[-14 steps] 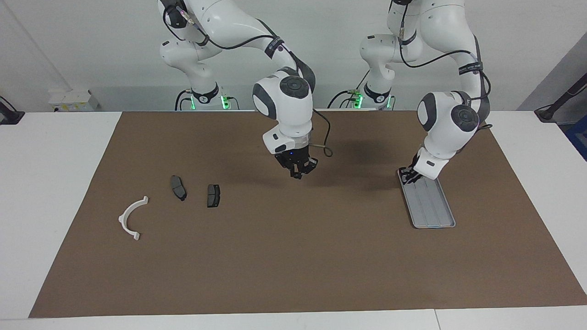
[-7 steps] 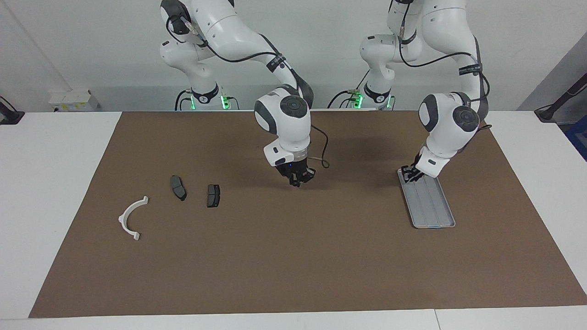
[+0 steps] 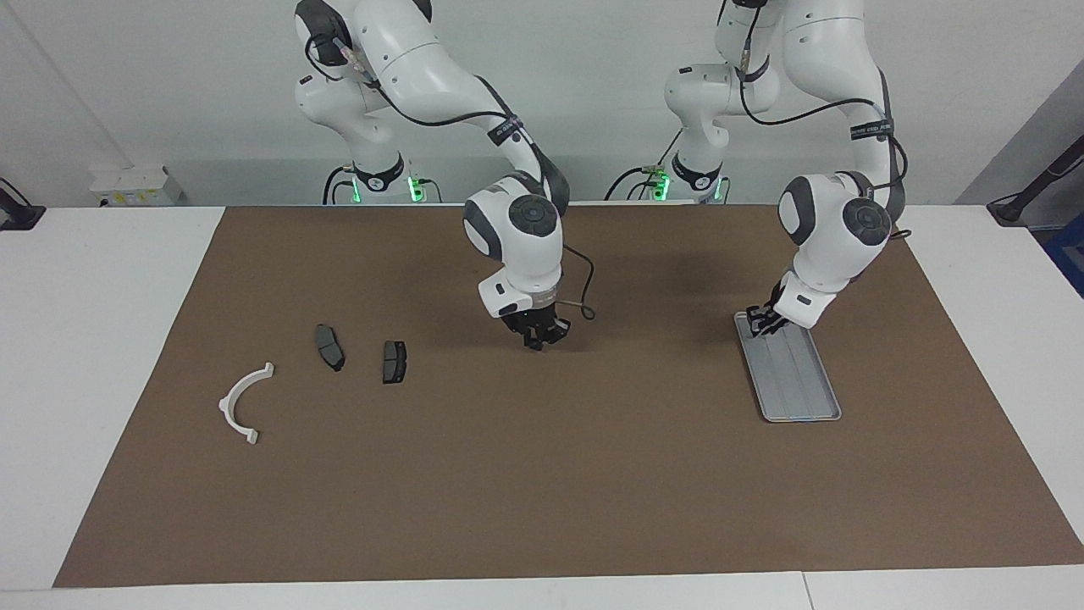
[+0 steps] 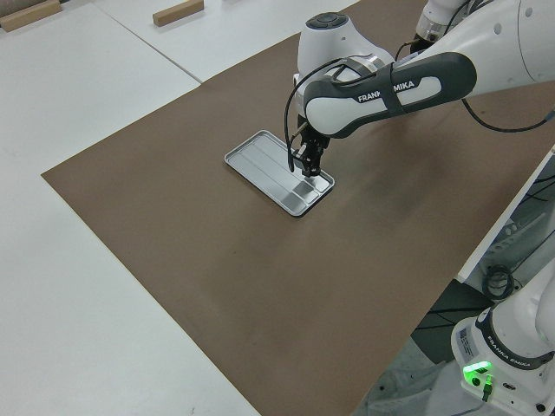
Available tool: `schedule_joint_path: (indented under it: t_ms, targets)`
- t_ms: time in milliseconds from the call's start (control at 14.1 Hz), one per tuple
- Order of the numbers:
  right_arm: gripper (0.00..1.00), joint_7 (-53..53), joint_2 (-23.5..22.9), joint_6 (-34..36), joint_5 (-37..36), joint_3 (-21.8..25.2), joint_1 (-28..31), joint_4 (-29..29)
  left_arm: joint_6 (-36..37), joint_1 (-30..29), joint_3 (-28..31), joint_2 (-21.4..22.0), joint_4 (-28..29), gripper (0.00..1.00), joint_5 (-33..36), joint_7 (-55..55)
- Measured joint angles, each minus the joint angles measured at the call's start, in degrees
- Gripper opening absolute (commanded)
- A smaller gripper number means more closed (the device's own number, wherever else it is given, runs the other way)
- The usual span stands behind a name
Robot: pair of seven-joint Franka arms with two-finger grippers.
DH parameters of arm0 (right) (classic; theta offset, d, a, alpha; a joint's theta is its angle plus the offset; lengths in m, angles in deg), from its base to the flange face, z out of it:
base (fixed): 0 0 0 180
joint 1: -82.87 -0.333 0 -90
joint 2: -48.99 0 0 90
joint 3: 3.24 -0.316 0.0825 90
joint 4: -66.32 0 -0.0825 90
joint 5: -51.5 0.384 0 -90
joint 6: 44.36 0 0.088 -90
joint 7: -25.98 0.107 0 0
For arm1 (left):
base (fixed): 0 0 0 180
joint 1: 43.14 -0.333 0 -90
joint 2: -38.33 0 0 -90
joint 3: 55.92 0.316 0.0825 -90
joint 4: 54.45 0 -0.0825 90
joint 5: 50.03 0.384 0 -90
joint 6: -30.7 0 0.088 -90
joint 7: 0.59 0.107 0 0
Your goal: Pick bearing gear from pile to tray
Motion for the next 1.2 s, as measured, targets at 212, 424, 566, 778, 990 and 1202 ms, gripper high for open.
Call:
schedule_joint_path:
  t_ms: [212, 424, 566, 778, 990, 1202]
  targets:
    - [0.00, 0.0, -0.2, -0.6, 0.0, -0.2, -0.2, 0.3, 0.0, 0.0, -0.1, 0.0, 0.1, 0.18, 0.0, 0.0]
    - [0.08, 0.0, -0.5, -2.2, 0.0, -0.2, -0.4, 1.4, -1.2, 0.0, -0.1, 0.0, 0.6, 0.18, 0.0, 0.0]
    - [0.76, 0.0, -0.5, -2.3, 0.0, -0.2, -0.4, 1.4, -3.4, 0.0, -0.1, -0.1, 2.1, 0.19, 0.0, 0.0]
    - [1.00, 0.0, -0.5, -2.3, 0.1, -0.2, -0.4, 0.8, -4.6, 0.0, -0.1, -0.3, 3.3, 0.20, 0.0, 0.0]
    - [1.00, 0.0, -0.2, 3.2, 2.0, -0.1, 0.3, -5.6, -4.7, 0.0, -0.1, -0.3, 3.3, 0.50, 0.0, 0.0]
    - [1.00, -5.5, 1.7, 9.4, 2.7, 0.1, 4.6, -12.5, -4.7, 0.0, -0.1, -0.3, 3.3, 0.56, 0.0, 0.0]
